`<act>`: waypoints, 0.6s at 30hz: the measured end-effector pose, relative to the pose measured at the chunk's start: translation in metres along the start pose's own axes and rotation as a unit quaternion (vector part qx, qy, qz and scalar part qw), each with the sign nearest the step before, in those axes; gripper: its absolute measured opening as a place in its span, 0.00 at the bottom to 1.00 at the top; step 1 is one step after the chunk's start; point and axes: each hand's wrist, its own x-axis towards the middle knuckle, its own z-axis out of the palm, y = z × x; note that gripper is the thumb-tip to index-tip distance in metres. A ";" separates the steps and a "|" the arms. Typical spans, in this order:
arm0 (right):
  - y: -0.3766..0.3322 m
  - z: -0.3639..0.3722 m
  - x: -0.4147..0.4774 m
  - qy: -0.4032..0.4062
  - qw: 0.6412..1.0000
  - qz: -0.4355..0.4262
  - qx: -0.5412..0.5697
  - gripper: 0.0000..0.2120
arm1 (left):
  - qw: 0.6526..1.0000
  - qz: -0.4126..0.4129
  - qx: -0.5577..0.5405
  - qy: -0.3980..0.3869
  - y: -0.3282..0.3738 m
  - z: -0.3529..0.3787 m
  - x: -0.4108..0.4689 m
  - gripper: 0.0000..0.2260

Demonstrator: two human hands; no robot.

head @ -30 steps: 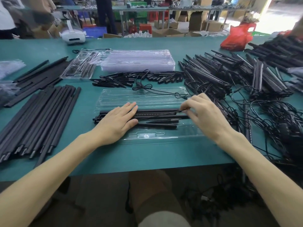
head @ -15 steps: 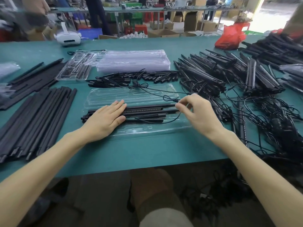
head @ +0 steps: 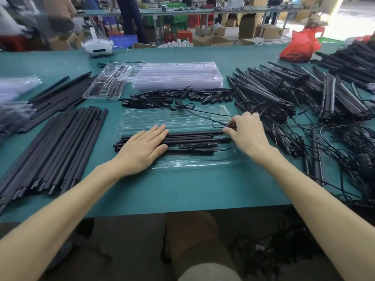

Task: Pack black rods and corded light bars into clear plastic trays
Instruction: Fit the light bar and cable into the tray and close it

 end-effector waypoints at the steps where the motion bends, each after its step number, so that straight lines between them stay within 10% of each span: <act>1: 0.001 0.001 0.001 0.003 1.000 0.001 -0.010 0.14 | 1.000 -0.001 -0.001 0.001 0.000 0.000 0.000 0.32; 10: 0.014 -0.005 0.001 0.096 0.985 0.064 0.128 0.08 | 1.000 -0.002 -0.004 0.008 -0.001 0.003 0.000 0.32; 18: 0.022 -0.024 0.009 0.185 0.904 0.148 0.357 0.07 | 1.000 -0.004 -0.007 0.011 -0.002 0.002 0.000 0.33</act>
